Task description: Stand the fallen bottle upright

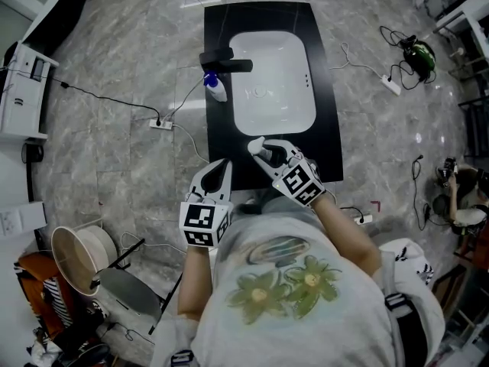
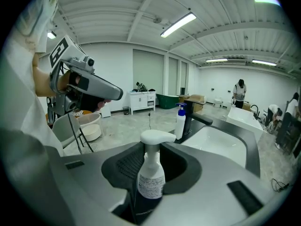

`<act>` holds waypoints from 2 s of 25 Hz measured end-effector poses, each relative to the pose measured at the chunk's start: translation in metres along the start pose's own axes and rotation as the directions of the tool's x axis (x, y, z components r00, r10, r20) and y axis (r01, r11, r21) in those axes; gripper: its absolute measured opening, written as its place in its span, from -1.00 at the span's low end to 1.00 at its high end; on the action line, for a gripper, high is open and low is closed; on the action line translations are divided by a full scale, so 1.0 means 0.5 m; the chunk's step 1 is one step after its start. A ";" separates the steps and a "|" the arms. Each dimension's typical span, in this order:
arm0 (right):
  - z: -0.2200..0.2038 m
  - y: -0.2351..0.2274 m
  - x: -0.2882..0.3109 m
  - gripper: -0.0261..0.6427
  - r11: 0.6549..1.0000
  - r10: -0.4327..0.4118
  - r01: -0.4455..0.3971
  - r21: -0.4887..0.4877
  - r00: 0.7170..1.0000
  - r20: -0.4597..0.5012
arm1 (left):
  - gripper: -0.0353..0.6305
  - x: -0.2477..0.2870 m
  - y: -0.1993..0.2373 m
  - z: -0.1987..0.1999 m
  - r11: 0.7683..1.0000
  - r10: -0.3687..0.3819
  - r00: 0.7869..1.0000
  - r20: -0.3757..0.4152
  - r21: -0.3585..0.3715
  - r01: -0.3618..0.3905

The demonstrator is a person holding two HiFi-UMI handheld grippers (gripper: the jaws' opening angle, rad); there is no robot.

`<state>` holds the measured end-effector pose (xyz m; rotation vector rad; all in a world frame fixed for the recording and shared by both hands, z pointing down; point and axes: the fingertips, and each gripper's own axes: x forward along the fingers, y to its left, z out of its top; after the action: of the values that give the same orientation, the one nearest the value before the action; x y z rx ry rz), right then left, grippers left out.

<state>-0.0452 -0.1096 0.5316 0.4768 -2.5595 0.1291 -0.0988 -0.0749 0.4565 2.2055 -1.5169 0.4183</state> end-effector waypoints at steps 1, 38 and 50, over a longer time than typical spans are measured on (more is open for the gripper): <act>-0.001 0.000 -0.003 -0.56 1.000 -0.002 0.002 0.003 1.000 0.002 | -0.84 -0.001 -0.003 -0.001 1.000 -0.001 1.000 -0.002 0.001 0.001; -0.076 0.016 -0.077 -0.58 0.996 -0.054 0.055 0.064 0.998 -0.017 | -0.84 0.029 -0.108 -0.056 0.993 -0.112 0.993 -0.046 0.026 0.114; -0.100 0.043 -0.112 -0.74 0.991 -0.043 0.044 0.123 0.999 -0.017 | -0.84 0.028 -0.122 -0.073 0.991 -0.125 0.990 -0.064 0.038 0.127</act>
<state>0.0161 -0.0630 0.5455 0.5760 -2.5354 0.2755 -0.0369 -0.0487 0.4837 2.2837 -1.3398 0.4772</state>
